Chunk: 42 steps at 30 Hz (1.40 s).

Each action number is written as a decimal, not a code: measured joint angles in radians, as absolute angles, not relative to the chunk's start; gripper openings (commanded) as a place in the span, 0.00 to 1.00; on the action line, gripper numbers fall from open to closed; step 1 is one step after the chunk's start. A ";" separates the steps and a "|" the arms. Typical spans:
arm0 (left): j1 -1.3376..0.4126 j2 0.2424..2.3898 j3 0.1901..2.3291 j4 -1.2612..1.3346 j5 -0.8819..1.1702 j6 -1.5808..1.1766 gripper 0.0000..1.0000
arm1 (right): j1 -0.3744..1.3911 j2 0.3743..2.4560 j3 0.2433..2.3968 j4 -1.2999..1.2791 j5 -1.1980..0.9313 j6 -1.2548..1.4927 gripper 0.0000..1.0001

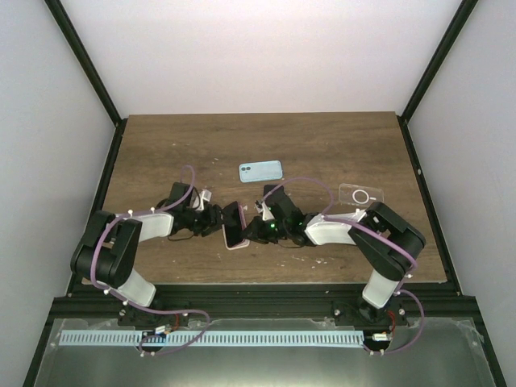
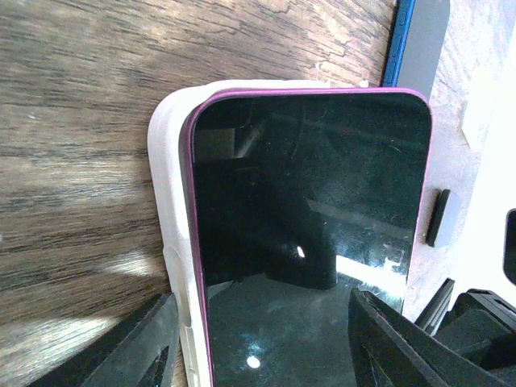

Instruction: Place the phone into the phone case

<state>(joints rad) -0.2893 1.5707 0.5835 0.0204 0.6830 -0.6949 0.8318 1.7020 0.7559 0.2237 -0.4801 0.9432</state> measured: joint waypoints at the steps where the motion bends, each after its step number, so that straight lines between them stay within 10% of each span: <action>1: -0.288 1.571 0.582 0.023 0.686 -0.693 0.59 | 0.831 1.705 0.756 0.228 -0.485 0.943 0.01; 19: -0.314 1.581 0.578 0.060 0.743 -0.696 0.54 | 0.819 1.694 0.692 0.278 -0.550 0.944 0.01; 35: -0.341 1.557 0.574 0.006 0.741 -0.703 0.51 | 0.823 1.636 0.695 0.069 -0.486 0.887 0.29; 42: -0.341 1.556 0.575 -0.044 0.726 -0.698 0.50 | 0.826 1.579 0.740 -0.061 -0.406 0.844 0.21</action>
<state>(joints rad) -0.3412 1.5562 0.5747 -0.0441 0.7258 -0.6979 0.8261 1.5787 0.7399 -0.0612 -0.4057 0.8436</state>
